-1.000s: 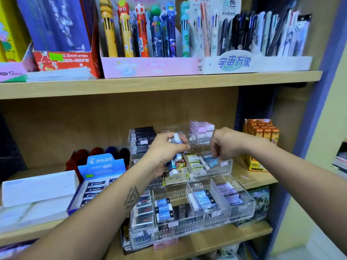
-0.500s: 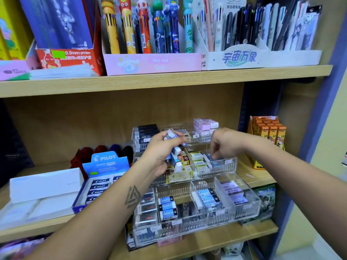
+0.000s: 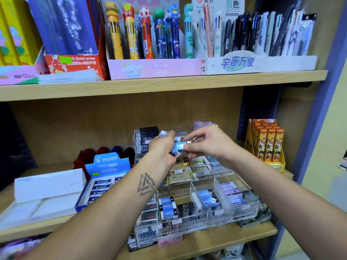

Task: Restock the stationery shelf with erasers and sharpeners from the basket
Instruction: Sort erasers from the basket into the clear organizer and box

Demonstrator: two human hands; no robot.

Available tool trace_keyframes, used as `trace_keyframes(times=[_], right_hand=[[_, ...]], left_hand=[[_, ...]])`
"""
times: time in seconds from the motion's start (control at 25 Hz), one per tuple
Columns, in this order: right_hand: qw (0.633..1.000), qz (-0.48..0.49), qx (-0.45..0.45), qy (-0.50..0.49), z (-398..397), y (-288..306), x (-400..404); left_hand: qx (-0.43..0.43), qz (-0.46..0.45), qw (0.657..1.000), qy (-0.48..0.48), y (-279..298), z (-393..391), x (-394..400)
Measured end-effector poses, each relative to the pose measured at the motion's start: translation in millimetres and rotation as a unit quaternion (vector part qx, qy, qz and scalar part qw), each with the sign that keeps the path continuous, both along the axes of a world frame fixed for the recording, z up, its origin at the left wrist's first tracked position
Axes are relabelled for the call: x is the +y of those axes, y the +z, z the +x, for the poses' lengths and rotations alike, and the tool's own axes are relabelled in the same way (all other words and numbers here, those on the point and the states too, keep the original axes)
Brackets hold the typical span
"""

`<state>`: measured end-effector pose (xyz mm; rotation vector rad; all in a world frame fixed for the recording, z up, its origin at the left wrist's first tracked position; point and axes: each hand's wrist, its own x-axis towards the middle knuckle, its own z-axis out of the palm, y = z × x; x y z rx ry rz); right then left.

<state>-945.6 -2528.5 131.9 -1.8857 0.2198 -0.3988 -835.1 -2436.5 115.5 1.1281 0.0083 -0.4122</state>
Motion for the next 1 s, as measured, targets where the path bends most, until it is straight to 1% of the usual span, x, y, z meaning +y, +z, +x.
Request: trace_keyframes(times=[0.08, 0.12, 0.16, 0.2, 0.28, 0.32, 0.36, 0.48, 0.6, 0.68, 0.72, 0.8, 0.92, 0.96, 1.0], right_hand=[[1.0, 0.021, -0.008, -0.015, -2, 1, -2], [1.0, 0.011, -0.006, -0.028, -2, 3, 0], [0.999, -0.024, -0.002, -0.046, 0, 3, 2], [0.995, -0.08, 0.005, -0.064, 2, 4, 4], [0.979, -0.186, 0.011, -0.085, 4, 8, 7], [0.977, -0.194, 0.008, -0.089, 5, 10, 6], [0.982, -0.167, 0.002, -0.088, 6, 13, 5], [0.994, -0.041, -0.029, -0.095, 5, 13, -1], [0.99, 0.064, -0.059, -0.109, 3, 9, -11], [0.985, 0.098, -0.078, -0.118, 2, 9, -19], [0.984, 0.099, -0.086, -0.119, 2, 9, -21], [0.987, 0.08, -0.095, -0.099, 1, 7, -20], [0.995, 0.044, -0.09, -0.003, 1, 2, -12], [0.997, 0.014, -0.077, 0.024, 2, 1, -11], [0.997, -0.041, -0.061, 0.037, 3, -1, -12]], left_hand=[[-0.022, 0.015, 1.0, 0.009, 1, 0, -4], [-0.031, 0.026, 0.999, 0.016, 1, 0, -6], [-0.041, 0.038, 0.998, 0.024, 0, 0, -8], [-0.056, 0.05, 0.997, 0.03, -1, -1, -9], [-0.092, 0.089, 0.991, 0.04, -3, -2, -10], [-0.104, 0.107, 0.988, 0.036, -4, -3, -10], [-0.108, 0.118, 0.987, 0.021, -5, -4, -8], [-0.083, 0.129, 0.987, -0.05, 3, -10, 2], [-0.079, 0.165, 0.981, -0.062, 8, -7, 13], [-0.083, 0.182, 0.978, -0.064, 8, -1, 18], [-0.077, 0.189, 0.976, -0.077, 8, 1, 20], [-0.041, 0.167, 0.976, -0.134, 7, 0, 19], [0.025, 0.097, 0.971, -0.216, 5, -4, 18], [0.045, 0.075, 0.969, -0.231, 3, -4, 17], [0.065, 0.052, 0.967, -0.24, 1, -3, 18]])
